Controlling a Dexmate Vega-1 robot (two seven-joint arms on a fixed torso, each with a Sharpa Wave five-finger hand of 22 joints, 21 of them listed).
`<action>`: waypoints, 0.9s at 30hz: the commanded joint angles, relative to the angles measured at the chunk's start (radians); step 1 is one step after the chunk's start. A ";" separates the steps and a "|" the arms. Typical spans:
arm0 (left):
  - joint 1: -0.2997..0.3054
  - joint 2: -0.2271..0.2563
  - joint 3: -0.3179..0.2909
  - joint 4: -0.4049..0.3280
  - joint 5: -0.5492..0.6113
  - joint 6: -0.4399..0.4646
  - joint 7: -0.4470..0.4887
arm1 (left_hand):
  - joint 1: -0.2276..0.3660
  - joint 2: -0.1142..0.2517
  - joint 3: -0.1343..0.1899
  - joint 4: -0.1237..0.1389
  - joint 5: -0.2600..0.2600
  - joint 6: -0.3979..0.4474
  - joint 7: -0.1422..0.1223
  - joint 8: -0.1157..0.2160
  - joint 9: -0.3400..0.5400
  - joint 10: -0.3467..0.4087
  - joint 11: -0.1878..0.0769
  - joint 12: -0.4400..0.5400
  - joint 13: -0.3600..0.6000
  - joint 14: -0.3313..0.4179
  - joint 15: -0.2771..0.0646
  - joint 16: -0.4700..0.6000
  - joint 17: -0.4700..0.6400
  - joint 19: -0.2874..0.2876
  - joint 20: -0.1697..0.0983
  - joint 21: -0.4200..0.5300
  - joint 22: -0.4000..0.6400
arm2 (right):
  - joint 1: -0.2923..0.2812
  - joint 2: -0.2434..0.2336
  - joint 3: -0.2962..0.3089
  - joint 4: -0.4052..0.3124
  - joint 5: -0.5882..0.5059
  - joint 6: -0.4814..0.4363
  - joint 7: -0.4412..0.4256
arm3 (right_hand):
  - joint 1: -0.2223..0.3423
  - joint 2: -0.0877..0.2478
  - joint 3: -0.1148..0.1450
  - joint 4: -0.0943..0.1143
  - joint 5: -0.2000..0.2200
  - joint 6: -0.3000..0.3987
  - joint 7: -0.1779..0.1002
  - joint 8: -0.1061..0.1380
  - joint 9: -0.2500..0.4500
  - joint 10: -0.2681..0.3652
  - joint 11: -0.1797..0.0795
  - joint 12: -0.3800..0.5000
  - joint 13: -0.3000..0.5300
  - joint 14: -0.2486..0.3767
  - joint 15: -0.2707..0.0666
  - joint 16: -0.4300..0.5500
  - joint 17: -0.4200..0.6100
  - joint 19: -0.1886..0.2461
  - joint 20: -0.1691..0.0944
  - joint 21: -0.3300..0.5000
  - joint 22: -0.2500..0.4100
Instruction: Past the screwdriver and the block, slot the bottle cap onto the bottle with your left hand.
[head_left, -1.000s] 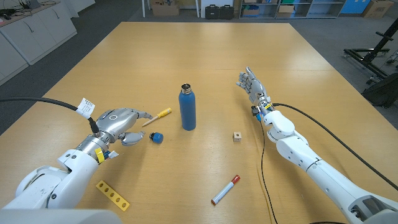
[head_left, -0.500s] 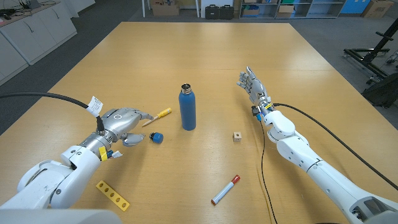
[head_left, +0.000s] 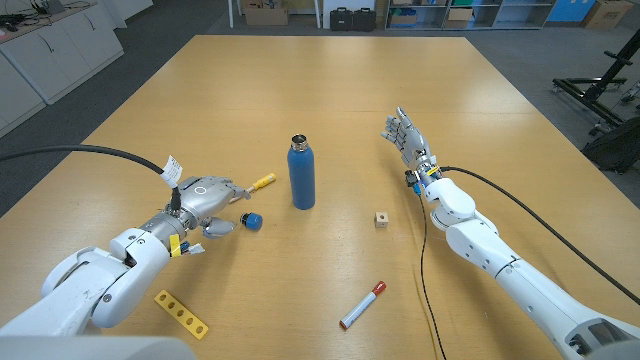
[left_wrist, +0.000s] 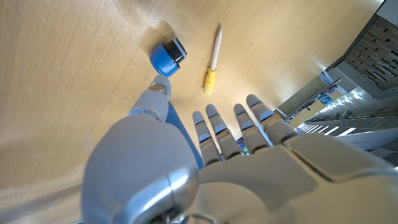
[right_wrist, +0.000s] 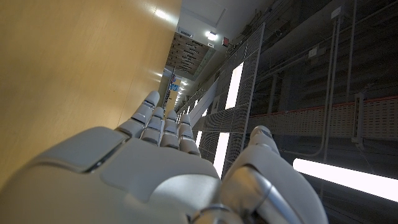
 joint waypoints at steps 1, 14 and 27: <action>-0.047 -0.006 0.017 0.041 -0.065 -0.029 -0.001 | 0.003 0.002 0.000 -0.003 0.002 -0.007 -0.005 -0.002 0.002 0.008 0.000 0.005 0.002 -0.002 -0.168 0.005 0.002 0.000 -0.016 0.001 0.004 | -0.019 -0.011 0.011 -0.022 0.002 -0.007 -0.014 | -0.002 0.006 -0.002 -0.003 0.000 0.002 0.008 -0.003 0.003 0.005 -0.002 -0.004 0.002 0.005 0.006 -0.004 0.002 0.006 0.003 -0.001 0.004; -0.095 0.010 0.033 0.087 -0.182 -0.006 -0.043 | 0.020 0.008 0.001 -0.008 0.003 -0.022 -0.002 -0.007 0.002 -0.002 -0.001 0.003 0.002 0.004 -0.169 0.009 0.001 0.002 -0.021 0.003 0.004 | -0.023 -0.007 0.010 -0.015 0.003 -0.003 -0.015 | -0.002 0.007 -0.002 -0.003 0.000 0.002 0.008 -0.004 0.003 0.004 -0.003 -0.005 0.002 0.004 0.007 -0.005 0.002 0.006 0.004 -0.004 0.004; -0.092 0.043 0.062 0.103 -0.172 0.022 -0.016 | 0.022 0.005 -0.015 -0.004 0.002 -0.062 0.011 -0.019 0.002 -0.039 0.002 -0.002 0.003 -0.047 -0.151 0.003 0.001 -0.048 -0.004 -0.011 0.004 | -0.016 0.003 0.005 -0.003 0.001 0.000 -0.013 | -0.002 0.008 -0.002 -0.004 0.000 0.002 0.008 -0.004 0.003 0.005 -0.003 -0.005 0.002 0.005 0.008 -0.005 0.002 0.004 0.006 -0.008 0.004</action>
